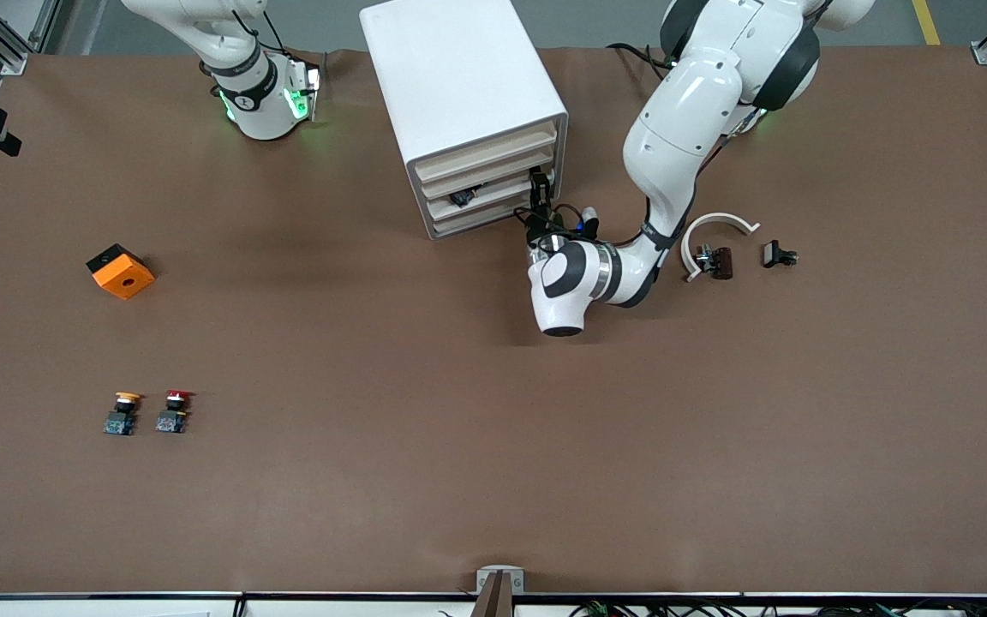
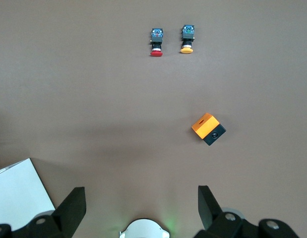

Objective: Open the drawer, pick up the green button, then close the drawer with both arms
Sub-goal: 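Pull the drawer out of the cabinet with the left gripper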

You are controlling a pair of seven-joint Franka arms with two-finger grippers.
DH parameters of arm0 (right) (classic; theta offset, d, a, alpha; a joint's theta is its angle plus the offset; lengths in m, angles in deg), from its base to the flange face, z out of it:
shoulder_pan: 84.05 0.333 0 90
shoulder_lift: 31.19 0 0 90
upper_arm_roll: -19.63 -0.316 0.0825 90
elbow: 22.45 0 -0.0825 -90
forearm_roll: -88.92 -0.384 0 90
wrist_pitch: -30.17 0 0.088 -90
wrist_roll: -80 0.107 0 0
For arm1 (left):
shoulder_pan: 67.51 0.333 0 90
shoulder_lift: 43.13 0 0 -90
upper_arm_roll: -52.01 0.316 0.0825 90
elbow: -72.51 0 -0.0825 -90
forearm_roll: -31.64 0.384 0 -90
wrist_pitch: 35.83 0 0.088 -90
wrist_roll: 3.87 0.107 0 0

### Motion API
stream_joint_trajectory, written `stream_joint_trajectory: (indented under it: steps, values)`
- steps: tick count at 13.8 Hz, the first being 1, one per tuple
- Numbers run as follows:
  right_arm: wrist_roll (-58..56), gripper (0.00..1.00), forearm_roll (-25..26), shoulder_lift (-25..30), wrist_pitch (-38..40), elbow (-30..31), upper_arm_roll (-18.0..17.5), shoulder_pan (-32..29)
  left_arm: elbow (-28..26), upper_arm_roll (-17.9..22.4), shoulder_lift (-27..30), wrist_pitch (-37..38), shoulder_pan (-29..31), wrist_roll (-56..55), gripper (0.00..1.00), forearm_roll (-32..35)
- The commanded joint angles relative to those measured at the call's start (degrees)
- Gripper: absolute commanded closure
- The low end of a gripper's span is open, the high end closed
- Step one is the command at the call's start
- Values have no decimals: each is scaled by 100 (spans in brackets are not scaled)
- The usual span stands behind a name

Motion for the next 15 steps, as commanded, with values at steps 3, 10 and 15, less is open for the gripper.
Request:
stream_joint_trajectory:
  steps: [3, 10, 15]
  values:
    - [-26, 0, -17, -93, 33, -79, 0, -75, 102, 2, -19, 68, 474, 81, 100, -55]
    - [-61, 0, 44, -1332, -2, -334, -9, -154, 295, 2, 25, -2, 1081, 81, 100, -627]
    - [-27, 0, 352, -1736, -64, -562, -17, -173, 384, 11, 42, -160, 1345, 55, 100, -741]
